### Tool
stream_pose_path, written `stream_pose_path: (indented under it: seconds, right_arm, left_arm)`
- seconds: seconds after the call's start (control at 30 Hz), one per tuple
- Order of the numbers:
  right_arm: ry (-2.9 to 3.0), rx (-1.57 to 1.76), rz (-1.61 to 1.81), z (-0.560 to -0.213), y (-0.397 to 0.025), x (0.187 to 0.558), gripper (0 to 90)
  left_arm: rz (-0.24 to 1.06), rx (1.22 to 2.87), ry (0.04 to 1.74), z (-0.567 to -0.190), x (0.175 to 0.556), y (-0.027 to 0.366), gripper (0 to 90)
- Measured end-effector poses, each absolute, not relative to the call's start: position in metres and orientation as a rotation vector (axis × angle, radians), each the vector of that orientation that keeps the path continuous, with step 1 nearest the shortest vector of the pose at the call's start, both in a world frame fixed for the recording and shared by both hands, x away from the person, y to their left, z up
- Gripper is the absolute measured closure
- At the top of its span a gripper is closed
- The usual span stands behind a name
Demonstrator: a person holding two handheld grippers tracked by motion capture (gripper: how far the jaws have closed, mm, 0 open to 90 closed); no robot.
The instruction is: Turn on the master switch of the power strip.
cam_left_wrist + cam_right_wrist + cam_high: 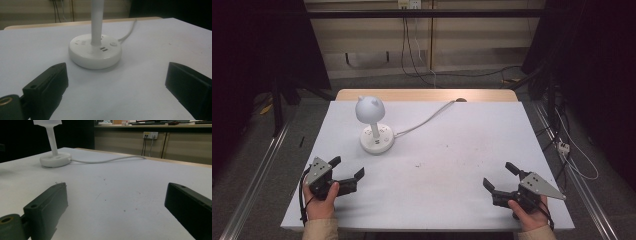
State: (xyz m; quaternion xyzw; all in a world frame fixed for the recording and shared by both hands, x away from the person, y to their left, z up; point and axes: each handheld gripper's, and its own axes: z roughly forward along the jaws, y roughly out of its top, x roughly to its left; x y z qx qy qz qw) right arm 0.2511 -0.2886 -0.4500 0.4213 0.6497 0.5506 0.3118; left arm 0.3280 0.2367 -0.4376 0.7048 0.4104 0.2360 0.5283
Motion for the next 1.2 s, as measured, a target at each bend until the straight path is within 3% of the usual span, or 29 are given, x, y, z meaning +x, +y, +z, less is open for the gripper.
stream_pose_path:
  seconds: [0.63, 1.2]
  right_arm:
    - [1.717, 1.112, 1.460, -0.450, -0.289, 0.251, 4.1]
    - [1.706, 1.120, 1.469, -0.449, -0.289, 0.251, 4.0]
  left_arm:
    - [0.485, 1.721, 0.891, -0.430, 0.347, 0.198, 3.7]
    - [0.491, 1.739, 0.924, -0.429, 0.365, 0.175, 6.3]
